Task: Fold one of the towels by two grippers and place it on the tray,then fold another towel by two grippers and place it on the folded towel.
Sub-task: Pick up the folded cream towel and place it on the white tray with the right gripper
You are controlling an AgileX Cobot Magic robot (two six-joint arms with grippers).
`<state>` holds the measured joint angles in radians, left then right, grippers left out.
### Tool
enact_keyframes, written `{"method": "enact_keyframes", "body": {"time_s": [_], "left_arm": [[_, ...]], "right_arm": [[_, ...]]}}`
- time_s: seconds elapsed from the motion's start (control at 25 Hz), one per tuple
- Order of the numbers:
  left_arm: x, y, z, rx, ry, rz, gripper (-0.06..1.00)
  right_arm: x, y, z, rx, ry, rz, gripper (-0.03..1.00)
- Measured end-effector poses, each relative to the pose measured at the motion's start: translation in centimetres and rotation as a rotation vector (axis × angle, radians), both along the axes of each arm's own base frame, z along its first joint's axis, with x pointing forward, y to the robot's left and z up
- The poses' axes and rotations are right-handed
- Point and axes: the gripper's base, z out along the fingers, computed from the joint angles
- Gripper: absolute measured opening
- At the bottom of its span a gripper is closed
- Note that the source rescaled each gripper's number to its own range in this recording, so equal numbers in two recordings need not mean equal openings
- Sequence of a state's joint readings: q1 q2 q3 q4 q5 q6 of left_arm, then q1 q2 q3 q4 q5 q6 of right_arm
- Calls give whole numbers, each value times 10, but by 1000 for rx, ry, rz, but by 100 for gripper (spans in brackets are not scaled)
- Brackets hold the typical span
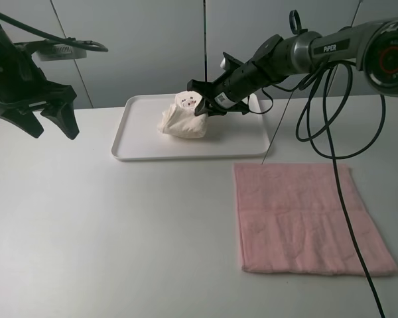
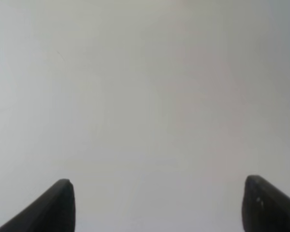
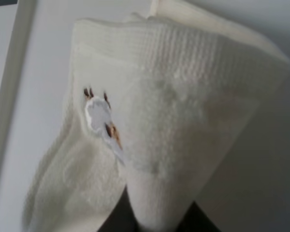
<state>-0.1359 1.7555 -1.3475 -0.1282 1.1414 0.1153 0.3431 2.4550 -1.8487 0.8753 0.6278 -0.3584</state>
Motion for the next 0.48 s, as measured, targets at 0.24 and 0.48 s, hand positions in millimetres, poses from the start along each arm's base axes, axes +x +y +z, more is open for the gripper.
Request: {"method": "enact_keyframes", "body": {"time_s": [0.24,0.48], "left_arm": [[0,0,0,0,2,0,91],[0,0,0,-2,2,0,91]], "right_arm": [[0,0,0,0,3,2,89],[-2,-1,11,-24,-15,34,100]]}}
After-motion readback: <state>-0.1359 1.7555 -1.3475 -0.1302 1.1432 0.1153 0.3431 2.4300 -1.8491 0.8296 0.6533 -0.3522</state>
